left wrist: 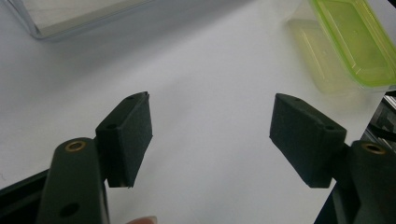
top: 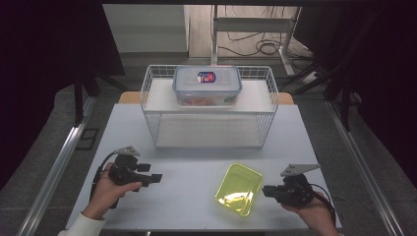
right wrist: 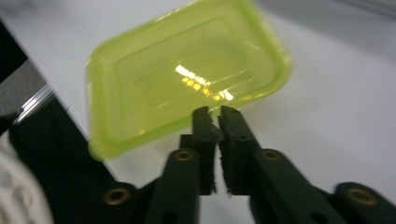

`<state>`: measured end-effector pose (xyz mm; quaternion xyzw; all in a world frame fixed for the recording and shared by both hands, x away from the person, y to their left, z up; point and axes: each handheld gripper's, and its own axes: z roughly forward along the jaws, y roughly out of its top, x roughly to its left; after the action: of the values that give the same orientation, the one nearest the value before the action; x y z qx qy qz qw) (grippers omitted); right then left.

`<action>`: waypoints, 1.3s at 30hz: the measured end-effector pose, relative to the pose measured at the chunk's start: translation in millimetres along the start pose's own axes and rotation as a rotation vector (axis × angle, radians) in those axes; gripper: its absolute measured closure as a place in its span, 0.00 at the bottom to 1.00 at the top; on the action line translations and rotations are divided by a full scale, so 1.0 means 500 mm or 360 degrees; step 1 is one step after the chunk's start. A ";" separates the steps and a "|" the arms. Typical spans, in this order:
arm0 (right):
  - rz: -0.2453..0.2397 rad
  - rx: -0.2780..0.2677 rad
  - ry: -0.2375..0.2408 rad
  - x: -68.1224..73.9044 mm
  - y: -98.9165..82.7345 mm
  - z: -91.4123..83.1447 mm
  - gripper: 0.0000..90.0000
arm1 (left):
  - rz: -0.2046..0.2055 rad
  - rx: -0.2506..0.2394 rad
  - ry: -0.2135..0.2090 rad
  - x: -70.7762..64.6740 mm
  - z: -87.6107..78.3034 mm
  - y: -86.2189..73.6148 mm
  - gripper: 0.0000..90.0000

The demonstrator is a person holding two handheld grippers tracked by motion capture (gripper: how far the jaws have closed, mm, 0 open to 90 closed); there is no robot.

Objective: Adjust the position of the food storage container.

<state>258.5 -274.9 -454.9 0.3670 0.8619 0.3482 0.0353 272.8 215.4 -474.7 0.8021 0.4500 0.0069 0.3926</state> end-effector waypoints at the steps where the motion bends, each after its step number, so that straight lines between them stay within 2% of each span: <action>1: -0.0026 0.0019 0.0015 0.007 -0.007 0.001 0.98 | 0.0000 -0.0001 0.0000 0.000 0.000 0.000 0.33; 3: -0.0064 0.0051 0.0027 0.016 -0.016 0.005 0.99 | -0.0003 0.0001 -0.0001 0.001 -0.001 -0.001 0.33; 9: -0.0177 0.0216 0.0078 0.046 -0.042 0.034 0.99 | 0.0000 0.0002 0.0006 0.004 0.000 0.000 0.32; 14: -0.0221 0.0320 0.0130 0.062 -0.052 0.067 0.99 | 0.0001 0.0010 0.0004 0.002 0.005 -0.001 0.32; 19: -0.0257 0.0331 0.0149 0.083 -0.043 0.084 0.99 | 0.0003 0.0020 0.0008 0.002 0.009 0.000 0.32; 23: -0.0326 0.0350 0.0130 0.103 -0.039 0.089 0.99 | 0.0004 -0.0019 0.0007 0.000 0.004 0.005 0.32; 31: -0.0332 0.0345 0.0120 0.115 -0.023 0.108 0.99 | 0.0006 -0.0018 -0.0003 0.000 0.005 0.004 0.32; 36: -0.0366 0.0306 0.0107 0.130 -0.013 0.124 0.99 | 0.0008 -0.0030 -0.0009 0.000 0.001 0.004 0.32; 39: -0.0354 0.0283 0.0099 0.134 -0.004 0.136 0.99 | 0.0004 -0.0025 -0.0005 0.001 0.000 0.001 0.32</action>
<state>229.9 -192.9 -494.3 0.2600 0.9254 0.2755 0.0143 273.5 215.8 -475.0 0.7995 0.4483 0.0097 0.3997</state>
